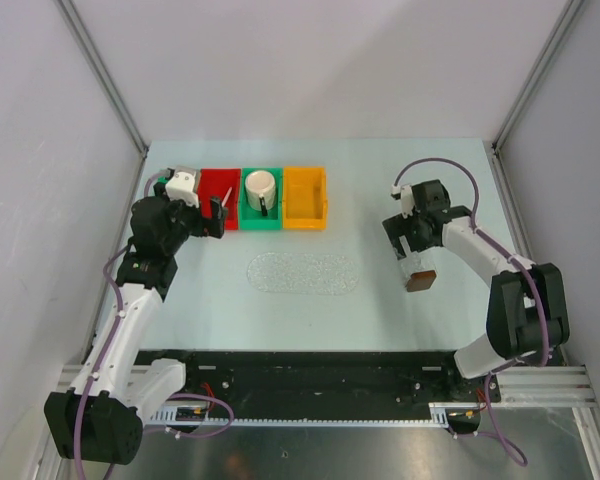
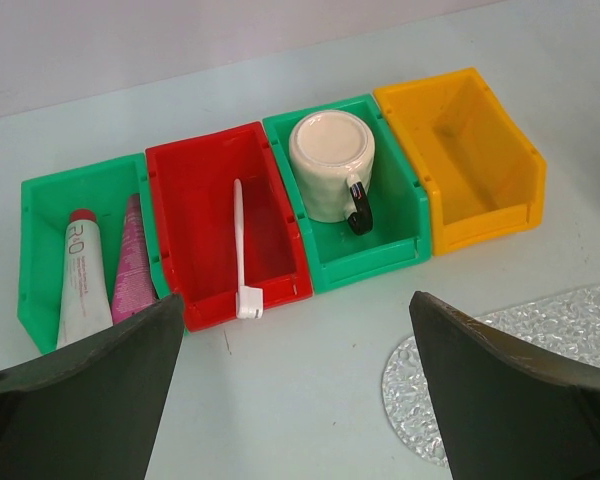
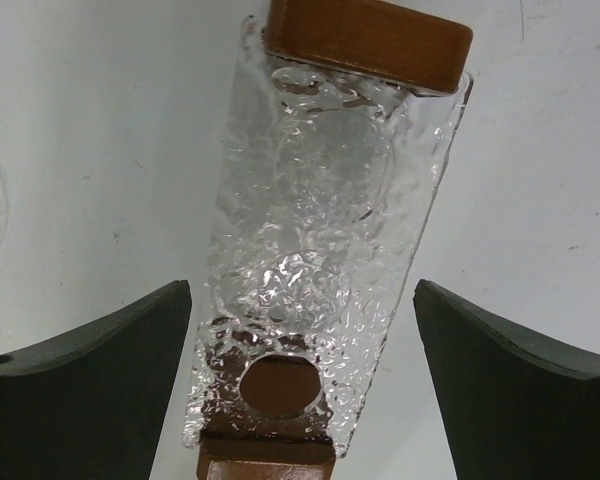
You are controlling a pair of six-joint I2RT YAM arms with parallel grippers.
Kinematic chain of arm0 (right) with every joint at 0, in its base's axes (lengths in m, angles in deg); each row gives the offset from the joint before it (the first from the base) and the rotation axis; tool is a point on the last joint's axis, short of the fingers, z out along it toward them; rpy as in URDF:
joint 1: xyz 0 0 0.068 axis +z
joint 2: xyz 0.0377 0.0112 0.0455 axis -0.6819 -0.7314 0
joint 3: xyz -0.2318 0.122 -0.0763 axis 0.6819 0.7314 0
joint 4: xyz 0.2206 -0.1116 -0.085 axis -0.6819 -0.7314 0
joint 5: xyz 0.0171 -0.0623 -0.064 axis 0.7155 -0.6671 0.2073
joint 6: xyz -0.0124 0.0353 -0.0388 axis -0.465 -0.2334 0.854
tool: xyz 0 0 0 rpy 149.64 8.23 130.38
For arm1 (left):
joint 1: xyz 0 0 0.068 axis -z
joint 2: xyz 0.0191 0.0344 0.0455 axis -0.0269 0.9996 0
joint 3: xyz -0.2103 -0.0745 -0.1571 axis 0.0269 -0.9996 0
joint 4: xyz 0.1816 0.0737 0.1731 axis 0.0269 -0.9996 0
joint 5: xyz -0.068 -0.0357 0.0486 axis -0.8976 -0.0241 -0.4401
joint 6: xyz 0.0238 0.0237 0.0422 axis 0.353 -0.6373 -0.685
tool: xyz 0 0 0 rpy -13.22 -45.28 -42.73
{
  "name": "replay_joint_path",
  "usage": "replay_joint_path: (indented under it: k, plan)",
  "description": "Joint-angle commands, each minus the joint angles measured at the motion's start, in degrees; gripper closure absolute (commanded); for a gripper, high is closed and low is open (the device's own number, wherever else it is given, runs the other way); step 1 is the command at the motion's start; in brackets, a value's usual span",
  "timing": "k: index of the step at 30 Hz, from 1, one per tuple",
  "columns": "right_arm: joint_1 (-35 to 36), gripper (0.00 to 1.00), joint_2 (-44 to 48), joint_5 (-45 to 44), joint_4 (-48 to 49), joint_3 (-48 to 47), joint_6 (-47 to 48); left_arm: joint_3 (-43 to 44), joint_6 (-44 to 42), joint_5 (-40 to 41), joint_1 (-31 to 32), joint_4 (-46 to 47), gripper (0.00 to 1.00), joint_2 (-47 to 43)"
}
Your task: Prepare toiletry sets of a toothbrush and toothpaste on the tray
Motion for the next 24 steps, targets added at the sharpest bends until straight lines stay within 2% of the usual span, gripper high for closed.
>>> replay_joint_path:
  k: [1, 8, 11, 18, 24]
  plan:
    - [-1.9, 0.0, -2.3, 1.1, 0.2, -2.1, 0.8, 1.4, -3.6, -1.9, -0.4, 0.5, 0.0, 0.0]
    - [-4.0, 0.02, -6.1, 6.1, 0.1, -3.5, 2.9, 1.4, -3.8, -1.7, -0.4, 0.7, 0.0, 0.0]
    - [-3.7, 0.1, -6.1, 7.5, -0.5, -4.3, 4.4, 1.3, -4.1, -1.5, -0.5, 0.6, 0.0, -0.3]
    - [-1.9, 0.39, -3.9, 7.3, -2.7, -6.7, 11.1, 1.1, -4.5, -1.4, -0.4, 0.7, 0.0, -0.4]
    - [-0.4, 0.53, -1.8, 10.3, -4.3, -10.1, 16.6, 1.1, -4.6, -1.3, -0.4, 0.8, 0.0, -0.2]
